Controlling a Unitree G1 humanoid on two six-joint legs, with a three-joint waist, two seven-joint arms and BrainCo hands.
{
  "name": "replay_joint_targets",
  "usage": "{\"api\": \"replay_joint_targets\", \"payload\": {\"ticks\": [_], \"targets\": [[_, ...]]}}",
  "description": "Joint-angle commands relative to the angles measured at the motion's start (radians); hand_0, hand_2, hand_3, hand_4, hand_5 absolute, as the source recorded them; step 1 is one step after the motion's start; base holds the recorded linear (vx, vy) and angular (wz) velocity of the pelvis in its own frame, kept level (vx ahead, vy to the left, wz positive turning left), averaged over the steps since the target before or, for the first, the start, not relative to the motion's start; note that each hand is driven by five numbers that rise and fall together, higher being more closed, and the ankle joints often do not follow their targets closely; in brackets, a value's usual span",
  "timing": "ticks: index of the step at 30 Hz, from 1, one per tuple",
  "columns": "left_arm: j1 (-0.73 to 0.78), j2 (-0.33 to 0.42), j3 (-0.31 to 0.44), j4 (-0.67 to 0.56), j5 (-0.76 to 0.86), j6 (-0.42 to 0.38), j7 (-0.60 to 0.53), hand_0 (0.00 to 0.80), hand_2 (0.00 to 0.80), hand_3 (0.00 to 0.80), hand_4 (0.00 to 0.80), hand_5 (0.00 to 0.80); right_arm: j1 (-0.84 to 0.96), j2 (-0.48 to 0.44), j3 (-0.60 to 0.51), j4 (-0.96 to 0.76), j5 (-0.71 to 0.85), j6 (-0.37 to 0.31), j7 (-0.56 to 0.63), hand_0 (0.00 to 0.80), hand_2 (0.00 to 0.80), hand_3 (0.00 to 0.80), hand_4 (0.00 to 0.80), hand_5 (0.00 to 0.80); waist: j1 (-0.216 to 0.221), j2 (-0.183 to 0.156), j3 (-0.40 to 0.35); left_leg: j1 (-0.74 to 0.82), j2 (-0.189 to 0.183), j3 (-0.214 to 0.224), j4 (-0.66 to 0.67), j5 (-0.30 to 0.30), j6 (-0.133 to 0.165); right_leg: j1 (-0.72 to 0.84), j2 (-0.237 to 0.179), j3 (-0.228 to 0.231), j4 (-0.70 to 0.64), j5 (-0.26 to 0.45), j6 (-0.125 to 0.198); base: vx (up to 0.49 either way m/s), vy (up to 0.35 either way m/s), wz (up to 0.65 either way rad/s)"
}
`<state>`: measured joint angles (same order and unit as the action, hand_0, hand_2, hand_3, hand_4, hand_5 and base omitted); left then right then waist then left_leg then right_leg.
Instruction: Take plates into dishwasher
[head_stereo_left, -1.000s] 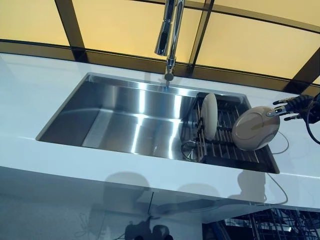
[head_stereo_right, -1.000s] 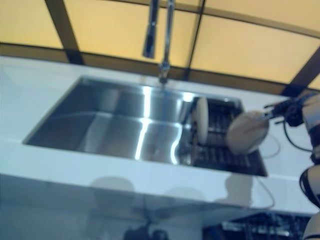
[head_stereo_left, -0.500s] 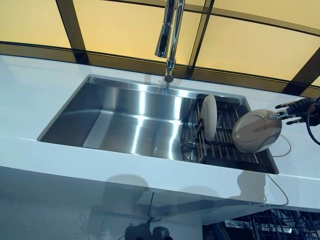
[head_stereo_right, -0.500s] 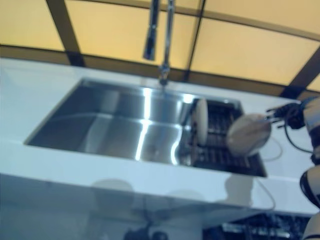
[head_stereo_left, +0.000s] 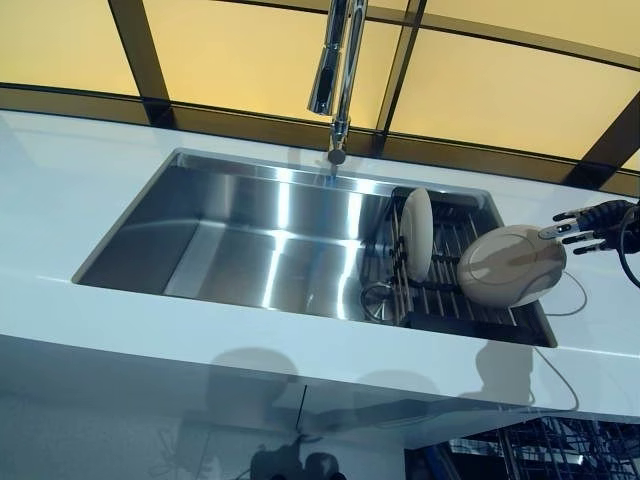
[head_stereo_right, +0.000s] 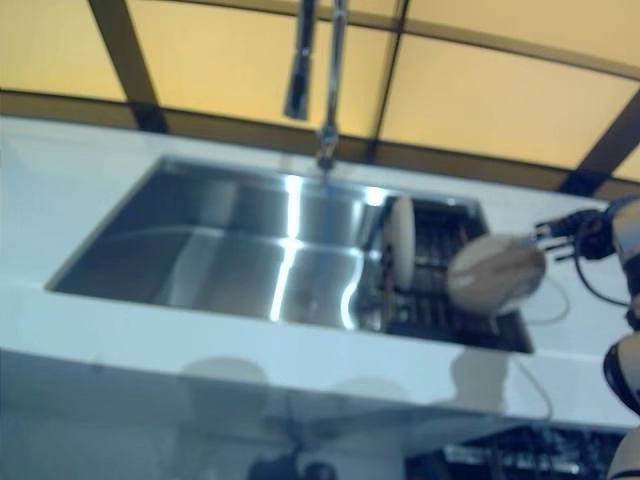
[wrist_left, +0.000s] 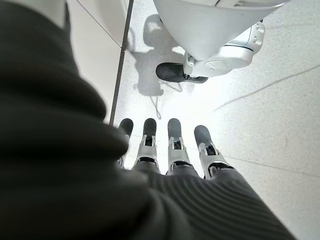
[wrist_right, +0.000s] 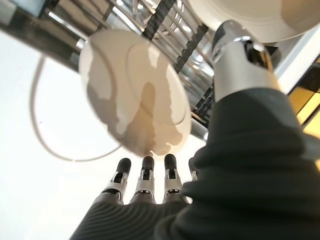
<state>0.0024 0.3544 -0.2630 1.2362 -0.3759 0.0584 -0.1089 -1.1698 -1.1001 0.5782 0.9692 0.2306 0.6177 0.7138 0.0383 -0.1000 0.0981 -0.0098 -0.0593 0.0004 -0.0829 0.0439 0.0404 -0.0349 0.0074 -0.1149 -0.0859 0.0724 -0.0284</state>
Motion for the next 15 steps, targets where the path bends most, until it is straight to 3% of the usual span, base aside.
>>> {"api": "replay_joint_targets", "payload": {"ticks": [1, 7, 15], "targets": [[0.006, 0.022, -0.028, 0.027, -0.012, -0.018, -0.01, 0.0, 0.0, 0.0, 0.0, 0.0, -0.036, -0.064, 0.013, 0.021, 0.039, -0.005, -0.023, 0.0, 0.0, 0.0, 0.0, 0.0, -0.006, -0.009, -0.003, -0.003, 0.02, 0.037, -0.004, -0.049, -0.035, 0.019, -0.005, 0.023, -0.001, -0.034, 0.064, 0.0, 0.0, 0.0], [0.013, 0.025, -0.024, 0.03, -0.01, -0.02, -0.013, 0.0, 0.0, 0.0, 0.0, 0.0, -0.037, -0.093, -0.002, -0.001, 0.089, -0.003, -0.048, 0.0, 0.0, 0.0, 0.0, 0.0, -0.013, -0.014, -0.008, 0.001, 0.02, 0.039, -0.004, -0.051, -0.036, 0.021, -0.004, 0.026, -0.001, -0.034, 0.065, 0.0, 0.0, 0.0], [0.019, 0.021, -0.017, 0.031, 0.0, -0.017, -0.013, 0.0, 0.0, 0.0, 0.0, 0.0, -0.014, -0.1, -0.009, -0.023, 0.054, 0.011, 0.002, 0.0, 0.0, 0.0, 0.0, 0.0, -0.015, -0.018, -0.02, 0.008, 0.021, 0.043, -0.004, -0.054, -0.035, 0.027, -0.002, 0.029, -0.001, -0.036, 0.065, 0.0, 0.0, 0.0]]}}
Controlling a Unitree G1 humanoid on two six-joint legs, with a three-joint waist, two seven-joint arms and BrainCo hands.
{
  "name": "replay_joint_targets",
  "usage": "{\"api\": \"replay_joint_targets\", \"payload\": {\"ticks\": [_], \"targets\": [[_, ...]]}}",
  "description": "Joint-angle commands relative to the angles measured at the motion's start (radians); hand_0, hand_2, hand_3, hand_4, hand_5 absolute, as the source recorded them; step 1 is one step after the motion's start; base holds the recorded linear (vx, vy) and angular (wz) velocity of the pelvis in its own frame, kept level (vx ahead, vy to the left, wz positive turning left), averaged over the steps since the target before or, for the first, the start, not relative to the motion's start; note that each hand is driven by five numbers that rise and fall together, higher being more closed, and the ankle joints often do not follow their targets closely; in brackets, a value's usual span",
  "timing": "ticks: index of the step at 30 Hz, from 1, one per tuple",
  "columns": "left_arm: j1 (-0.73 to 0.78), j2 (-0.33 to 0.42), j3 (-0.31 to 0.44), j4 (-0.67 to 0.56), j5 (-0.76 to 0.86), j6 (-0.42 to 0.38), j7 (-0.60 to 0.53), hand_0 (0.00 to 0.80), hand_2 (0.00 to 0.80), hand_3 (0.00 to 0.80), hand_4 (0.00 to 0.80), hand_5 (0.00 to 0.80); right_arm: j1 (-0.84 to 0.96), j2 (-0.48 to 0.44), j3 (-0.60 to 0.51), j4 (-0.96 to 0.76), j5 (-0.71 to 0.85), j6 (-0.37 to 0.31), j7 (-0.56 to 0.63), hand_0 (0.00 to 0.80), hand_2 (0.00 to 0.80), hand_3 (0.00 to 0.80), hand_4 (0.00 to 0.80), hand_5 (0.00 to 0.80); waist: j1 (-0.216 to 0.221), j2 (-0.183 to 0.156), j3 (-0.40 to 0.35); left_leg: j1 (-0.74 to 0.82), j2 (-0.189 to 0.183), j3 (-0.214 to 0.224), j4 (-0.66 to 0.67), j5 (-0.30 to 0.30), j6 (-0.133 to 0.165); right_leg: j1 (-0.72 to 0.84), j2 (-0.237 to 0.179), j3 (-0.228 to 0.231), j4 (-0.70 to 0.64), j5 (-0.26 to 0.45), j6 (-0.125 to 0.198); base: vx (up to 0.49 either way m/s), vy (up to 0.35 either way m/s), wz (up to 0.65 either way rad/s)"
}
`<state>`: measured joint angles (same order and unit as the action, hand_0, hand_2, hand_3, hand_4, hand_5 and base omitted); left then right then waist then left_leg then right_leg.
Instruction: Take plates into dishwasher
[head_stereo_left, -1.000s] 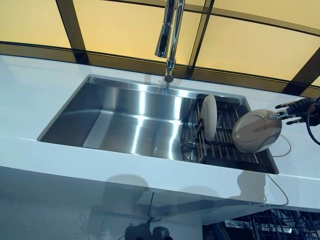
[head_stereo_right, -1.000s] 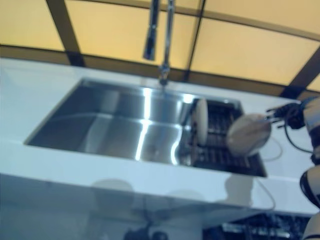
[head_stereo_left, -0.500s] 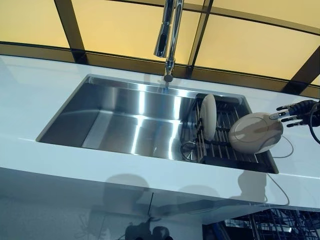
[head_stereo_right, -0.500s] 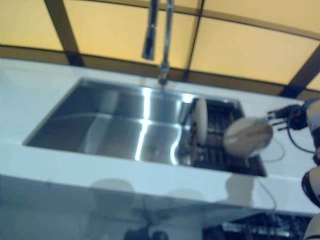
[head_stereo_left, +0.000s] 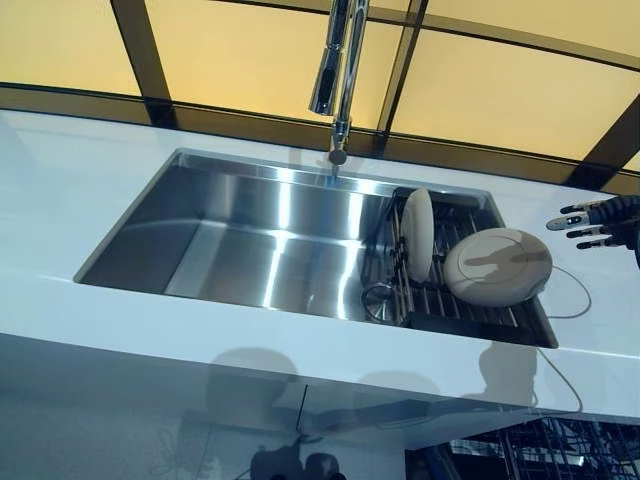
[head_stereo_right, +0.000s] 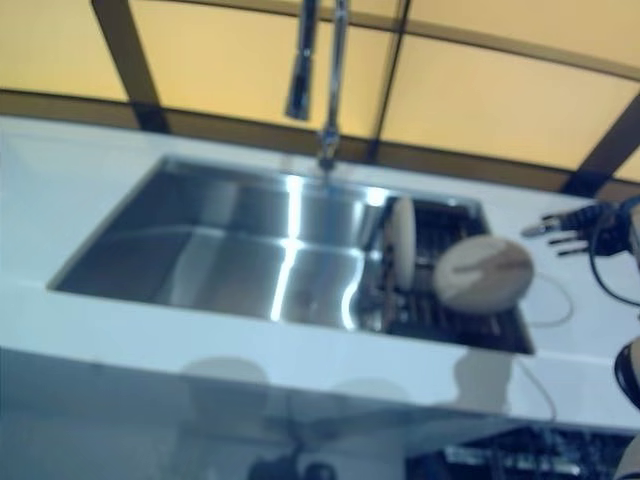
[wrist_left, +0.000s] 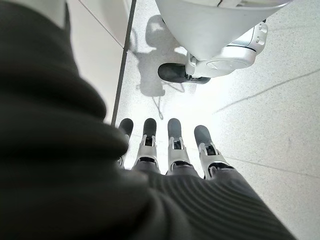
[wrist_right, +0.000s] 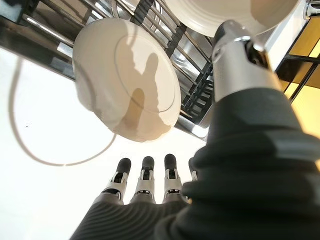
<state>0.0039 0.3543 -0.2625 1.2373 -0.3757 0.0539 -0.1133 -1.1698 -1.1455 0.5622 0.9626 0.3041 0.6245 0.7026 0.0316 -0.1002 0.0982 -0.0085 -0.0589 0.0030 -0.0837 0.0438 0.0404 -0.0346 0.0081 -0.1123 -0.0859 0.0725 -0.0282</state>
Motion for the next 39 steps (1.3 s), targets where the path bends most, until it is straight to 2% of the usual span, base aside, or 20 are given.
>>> {"api": "replay_joint_targets", "payload": {"ticks": [1, 17, 22, 34, 39], "targets": [[0.018, 0.021, -0.016, 0.031, 0.0, -0.014, -0.008, 0.0, 0.0, 0.0, 0.0, 0.0, -0.01, -0.054, 0.006, -0.018, -0.027, 0.007, 0.019, 0.0, 0.0, 0.0, 0.0, 0.0, -0.008, -0.019, -0.021, 0.006, 0.021, 0.04, -0.004, -0.054, -0.035, 0.027, -0.002, 0.027, -0.001, -0.036, 0.064, 0.0, 0.0, 0.0], [0.008, 0.022, -0.018, 0.039, 0.007, -0.02, -0.019, 0.0, 0.0, 0.0, 0.0, 0.0, 0.129, -0.001, -0.088, 0.027, -0.022, 0.013, 0.074, 0.0, 0.0, 0.0, 0.0, 0.0, -0.001, -0.006, -0.015, 0.003, 0.02, 0.034, -0.004, -0.055, -0.031, 0.026, -0.004, 0.021, -0.001, -0.039, 0.062, 0.0, 0.0, 0.0], [0.003, 0.025, -0.02, 0.039, 0.004, -0.017, -0.024, 0.0, 0.0, 0.0, 0.0, 0.0, 0.157, 0.016, -0.124, 0.052, 0.033, 0.002, 0.061, 0.0, 0.0, 0.0, 0.0, 0.0, 0.002, 0.002, -0.009, -0.001, 0.019, 0.031, -0.004, -0.054, -0.031, 0.023, -0.004, 0.018, -0.001, -0.04, 0.061, 0.0, 0.0, 0.0], [0.005, 0.021, -0.021, 0.037, -0.003, -0.027, -0.043, 0.0, 0.0, 0.0, 0.0, 0.0, 0.246, 0.046, -0.252, 0.031, 0.247, 0.028, -0.008, 0.0, 0.0, 0.0, 0.0, 0.0, 0.0, 0.012, -0.002, -0.002, 0.019, 0.025, -0.004, -0.054, -0.031, 0.024, -0.004, 0.011, -0.001, -0.044, 0.058, 0.0, 0.0, 0.0], [0.01, 0.018, -0.022, 0.035, -0.003, -0.034, -0.044, 0.0, 0.0, 0.0, 0.0, 0.0, 0.275, 0.049, -0.279, 0.019, 0.251, 0.026, -0.025, 0.0, 0.0, 0.0, 0.0, 0.0, -0.002, 0.013, -0.003, 0.001, 0.019, 0.026, -0.004, -0.056, -0.031, 0.026, -0.004, 0.01, -0.001, -0.045, 0.058, 0.0, 0.0, 0.0]]}}
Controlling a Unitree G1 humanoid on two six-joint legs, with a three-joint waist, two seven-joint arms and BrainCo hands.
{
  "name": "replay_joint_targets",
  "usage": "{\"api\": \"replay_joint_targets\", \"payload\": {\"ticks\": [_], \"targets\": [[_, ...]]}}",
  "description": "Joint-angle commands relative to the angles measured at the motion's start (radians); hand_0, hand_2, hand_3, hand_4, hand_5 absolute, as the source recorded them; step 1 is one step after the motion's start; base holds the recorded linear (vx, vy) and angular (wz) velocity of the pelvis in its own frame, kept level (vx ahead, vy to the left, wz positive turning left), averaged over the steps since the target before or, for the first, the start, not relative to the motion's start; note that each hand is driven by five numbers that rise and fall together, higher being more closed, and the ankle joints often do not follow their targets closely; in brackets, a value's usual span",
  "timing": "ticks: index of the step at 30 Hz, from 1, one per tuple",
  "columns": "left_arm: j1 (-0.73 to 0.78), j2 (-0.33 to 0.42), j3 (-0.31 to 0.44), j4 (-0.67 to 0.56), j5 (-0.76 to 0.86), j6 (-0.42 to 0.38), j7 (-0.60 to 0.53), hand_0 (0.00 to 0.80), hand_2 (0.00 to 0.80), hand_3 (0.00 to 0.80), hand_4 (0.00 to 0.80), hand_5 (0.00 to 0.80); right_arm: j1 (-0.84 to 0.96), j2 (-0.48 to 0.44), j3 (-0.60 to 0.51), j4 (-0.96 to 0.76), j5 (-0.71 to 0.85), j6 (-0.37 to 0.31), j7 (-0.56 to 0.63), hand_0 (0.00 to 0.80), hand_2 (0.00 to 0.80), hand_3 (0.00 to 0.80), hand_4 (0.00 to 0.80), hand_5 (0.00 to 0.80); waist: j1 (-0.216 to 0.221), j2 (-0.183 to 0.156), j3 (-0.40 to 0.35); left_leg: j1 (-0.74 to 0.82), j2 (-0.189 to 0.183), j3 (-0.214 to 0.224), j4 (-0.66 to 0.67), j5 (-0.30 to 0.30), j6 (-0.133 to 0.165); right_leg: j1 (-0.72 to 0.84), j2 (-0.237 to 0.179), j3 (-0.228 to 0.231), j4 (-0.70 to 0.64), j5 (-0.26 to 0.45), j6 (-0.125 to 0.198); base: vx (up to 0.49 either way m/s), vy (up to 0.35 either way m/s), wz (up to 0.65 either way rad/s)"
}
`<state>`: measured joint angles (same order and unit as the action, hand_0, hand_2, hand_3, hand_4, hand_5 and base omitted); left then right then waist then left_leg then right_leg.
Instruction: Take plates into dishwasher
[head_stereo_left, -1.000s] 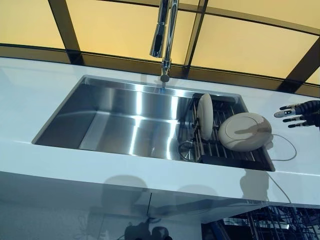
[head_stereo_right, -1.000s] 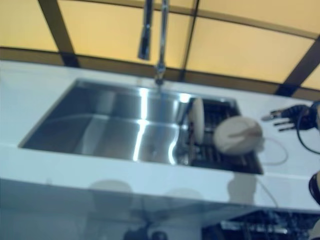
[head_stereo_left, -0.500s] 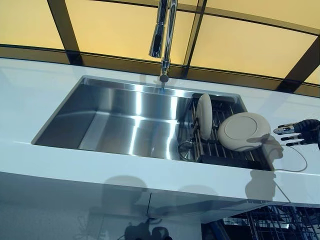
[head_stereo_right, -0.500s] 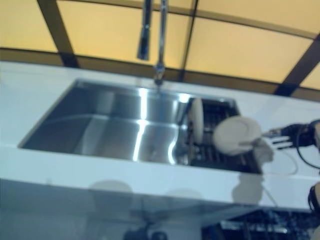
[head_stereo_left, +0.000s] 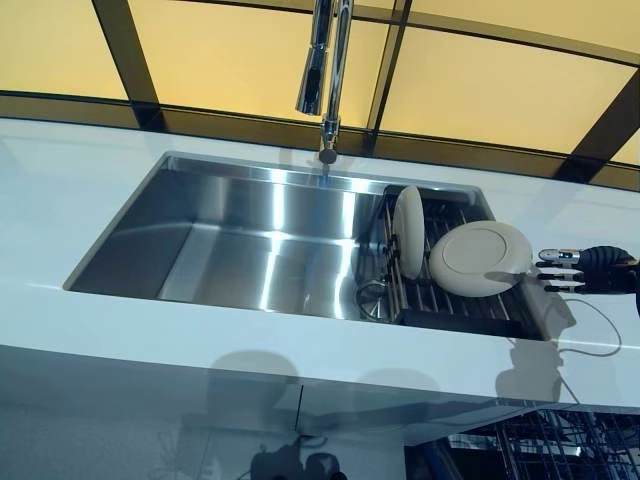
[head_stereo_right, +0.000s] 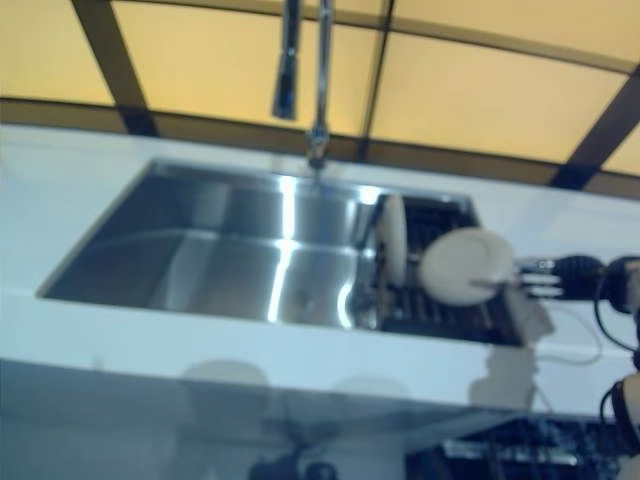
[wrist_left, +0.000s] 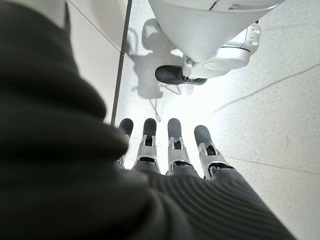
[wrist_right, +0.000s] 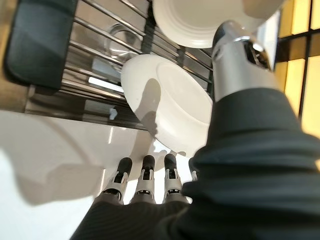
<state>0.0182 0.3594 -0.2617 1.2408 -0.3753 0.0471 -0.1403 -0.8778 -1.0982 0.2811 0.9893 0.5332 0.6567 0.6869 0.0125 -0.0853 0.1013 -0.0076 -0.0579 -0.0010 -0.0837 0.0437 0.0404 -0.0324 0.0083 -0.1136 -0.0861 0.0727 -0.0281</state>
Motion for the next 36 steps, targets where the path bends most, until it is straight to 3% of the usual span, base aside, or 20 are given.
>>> {"api": "replay_joint_targets", "payload": {"ticks": [1, 16, 36], "targets": [[-0.004, 0.011, -0.024, 0.03, -0.003, -0.027, -0.015, 0.0, 0.0, 0.0, 0.0, 0.0, -0.015, 0.002, 0.001, -0.011, 0.025, -0.003, -0.011, 0.0, 0.0, 0.0, 0.0, 0.0, 0.017, -0.002, -0.006, 0.001, 0.019, 0.03, -0.004, -0.056, -0.03, 0.024, -0.004, 0.01, -0.001, -0.045, 0.058, 0.0, 0.0, 0.0], [-0.008, 0.011, -0.025, 0.031, -0.009, -0.028, -0.018, 0.0, 0.0, 0.0, 0.0, 0.0, -0.032, 0.011, 0.005, -0.01, 0.034, -0.007, -0.012, 0.0, 0.0, 0.0, 0.0, 0.0, 0.021, -0.001, -0.004, 0.002, 0.018, 0.029, -0.004, -0.054, -0.029, 0.026, -0.005, 0.007, -0.001, -0.044, 0.058, 0.0, 0.0, 0.0], [-0.007, 0.006, -0.034, 0.035, -0.027, -0.039, -0.021, 0.0, 0.0, 0.0, 0.0, 0.0, -0.097, 0.031, 0.016, -0.007, 0.125, -0.019, -0.11, 0.0, 0.0, 0.0, 0.0, 0.0, 0.033, 0.0, -0.004, 0.0, 0.016, 0.02, -0.004, -0.052, -0.03, 0.028, -0.006, -0.004, -0.001, -0.046, 0.056, 0.0, 0.0, 0.0]]}}
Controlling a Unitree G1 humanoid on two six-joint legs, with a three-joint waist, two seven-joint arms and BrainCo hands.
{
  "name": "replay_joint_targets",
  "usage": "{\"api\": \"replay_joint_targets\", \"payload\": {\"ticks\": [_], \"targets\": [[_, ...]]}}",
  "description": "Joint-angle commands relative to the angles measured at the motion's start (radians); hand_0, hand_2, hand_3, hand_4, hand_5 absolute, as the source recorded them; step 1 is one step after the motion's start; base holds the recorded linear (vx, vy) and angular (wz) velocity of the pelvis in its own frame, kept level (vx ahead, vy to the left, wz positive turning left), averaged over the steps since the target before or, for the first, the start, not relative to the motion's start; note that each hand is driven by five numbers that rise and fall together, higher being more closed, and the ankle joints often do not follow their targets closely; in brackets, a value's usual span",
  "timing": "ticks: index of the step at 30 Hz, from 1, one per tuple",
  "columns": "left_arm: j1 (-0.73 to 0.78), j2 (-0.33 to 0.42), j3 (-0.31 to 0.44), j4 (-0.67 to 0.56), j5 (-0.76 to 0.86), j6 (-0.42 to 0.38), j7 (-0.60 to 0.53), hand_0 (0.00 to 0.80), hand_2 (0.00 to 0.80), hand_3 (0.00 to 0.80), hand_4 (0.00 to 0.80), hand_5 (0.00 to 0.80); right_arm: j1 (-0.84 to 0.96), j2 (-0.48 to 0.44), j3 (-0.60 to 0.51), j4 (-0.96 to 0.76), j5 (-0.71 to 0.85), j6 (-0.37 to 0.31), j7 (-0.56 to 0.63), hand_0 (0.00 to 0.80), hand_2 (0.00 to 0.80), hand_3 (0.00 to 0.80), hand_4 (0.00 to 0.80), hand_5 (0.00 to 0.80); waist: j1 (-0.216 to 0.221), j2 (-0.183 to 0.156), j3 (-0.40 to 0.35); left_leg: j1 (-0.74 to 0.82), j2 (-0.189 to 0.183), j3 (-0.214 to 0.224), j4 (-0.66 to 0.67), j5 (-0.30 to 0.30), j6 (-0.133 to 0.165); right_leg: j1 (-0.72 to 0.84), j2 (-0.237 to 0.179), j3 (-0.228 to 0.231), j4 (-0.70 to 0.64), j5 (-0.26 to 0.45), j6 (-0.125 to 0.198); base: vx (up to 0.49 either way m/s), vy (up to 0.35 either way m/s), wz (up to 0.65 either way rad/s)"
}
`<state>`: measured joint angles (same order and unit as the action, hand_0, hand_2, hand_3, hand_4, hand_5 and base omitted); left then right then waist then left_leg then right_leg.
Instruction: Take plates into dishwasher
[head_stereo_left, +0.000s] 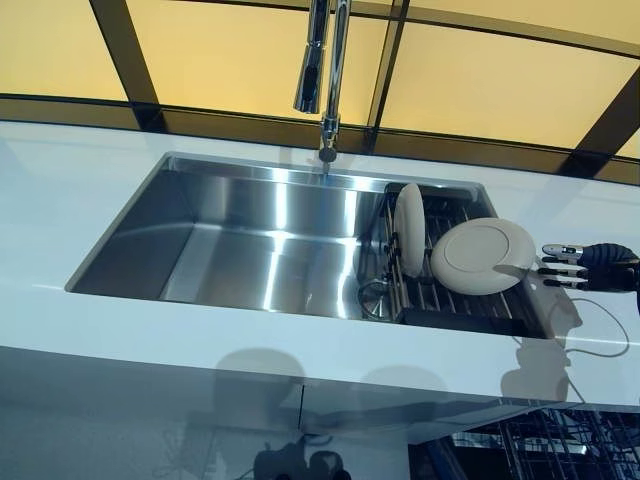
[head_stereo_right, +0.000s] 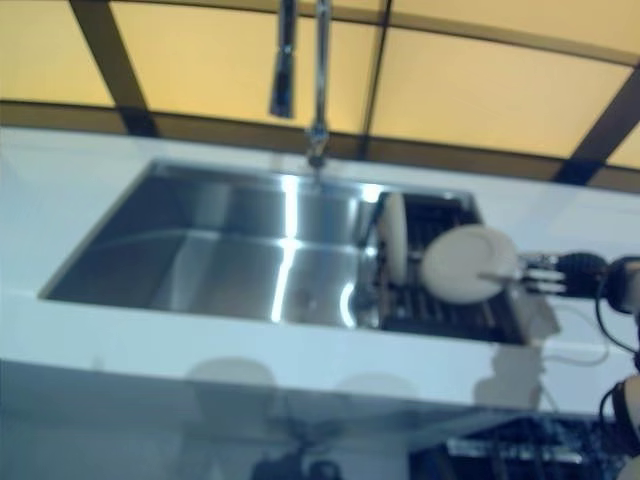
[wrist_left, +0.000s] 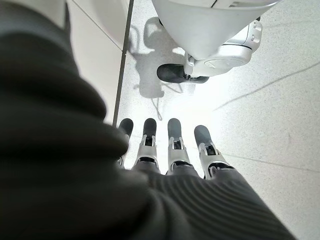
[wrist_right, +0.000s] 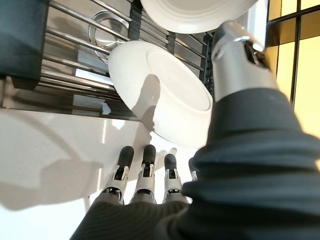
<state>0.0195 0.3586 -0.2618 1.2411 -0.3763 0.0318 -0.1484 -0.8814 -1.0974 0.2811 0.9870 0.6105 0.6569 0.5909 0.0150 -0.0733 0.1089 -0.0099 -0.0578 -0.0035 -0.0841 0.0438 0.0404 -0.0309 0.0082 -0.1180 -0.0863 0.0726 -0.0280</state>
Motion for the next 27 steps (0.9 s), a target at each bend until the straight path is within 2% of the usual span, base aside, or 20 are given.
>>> {"api": "replay_joint_targets", "payload": {"ticks": [1, 27], "targets": [[-0.008, 0.006, -0.034, 0.034, -0.026, -0.024, -0.012, 0.0, 0.0, 0.0, 0.0, 0.0, -0.096, 0.032, 0.017, -0.007, 0.053, -0.018, -0.016, 0.0, 0.0, 0.0, 0.0, 0.0, 0.031, -0.012, -0.013, 0.002, 0.016, 0.023, -0.003, -0.052, -0.03, 0.026, -0.006, 0.0, -0.001, -0.046, 0.056, 0.0, 0.0, 0.0], [-0.001, 0.001, -0.026, 0.032, -0.035, -0.031, -0.007, 0.0, 0.0, 0.0, 0.0, 0.0, -0.13, 0.068, 0.068, -0.029, -0.009, -0.013, 0.03, 0.0, 0.0, 0.0, 0.0, 0.0, 0.043, -0.013, -0.008, 0.002, 0.013, 0.014, -0.003, -0.05, -0.029, 0.029, -0.009, -0.011, -0.001, -0.047, 0.053, 0.0, 0.0, 0.0]]}}
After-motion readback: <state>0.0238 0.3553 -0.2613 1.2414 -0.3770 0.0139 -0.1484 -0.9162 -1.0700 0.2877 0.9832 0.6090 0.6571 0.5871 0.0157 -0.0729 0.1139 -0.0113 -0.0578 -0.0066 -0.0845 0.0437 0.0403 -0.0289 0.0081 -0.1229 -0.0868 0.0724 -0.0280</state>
